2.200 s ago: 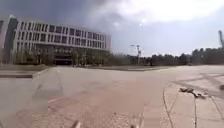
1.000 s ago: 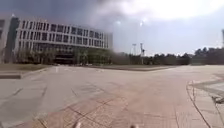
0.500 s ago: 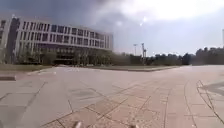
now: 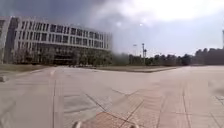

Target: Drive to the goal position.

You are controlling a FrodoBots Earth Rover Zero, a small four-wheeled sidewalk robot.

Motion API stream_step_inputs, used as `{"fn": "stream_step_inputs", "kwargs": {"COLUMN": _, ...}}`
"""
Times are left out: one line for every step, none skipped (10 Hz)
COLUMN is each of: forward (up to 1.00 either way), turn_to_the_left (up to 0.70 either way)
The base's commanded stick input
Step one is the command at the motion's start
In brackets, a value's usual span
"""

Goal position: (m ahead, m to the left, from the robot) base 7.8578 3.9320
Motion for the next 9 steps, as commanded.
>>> {"fn": "stream_step_inputs", "kwargs": {"forward": 0.00, "turn_to_the_left": 0.00}}
{"fn": "stream_step_inputs", "kwargs": {"forward": 0.00, "turn_to_the_left": 0.00}}
{"fn": "stream_step_inputs", "kwargs": {"forward": 0.00, "turn_to_the_left": 0.00}}
{"fn": "stream_step_inputs", "kwargs": {"forward": 0.00, "turn_to_the_left": 0.00}}
{"fn": "stream_step_inputs", "kwargs": {"forward": 0.02, "turn_to_the_left": 0.00}}
{"fn": "stream_step_inputs", "kwargs": {"forward": 0.18, "turn_to_the_left": -0.01}}
{"fn": "stream_step_inputs", "kwargs": {"forward": 0.48, "turn_to_the_left": -0.01}}
{"fn": "stream_step_inputs", "kwargs": {"forward": 0.70, "turn_to_the_left": -0.01}}
{"fn": "stream_step_inputs", "kwargs": {"forward": 0.70, "turn_to_the_left": -0.01}}
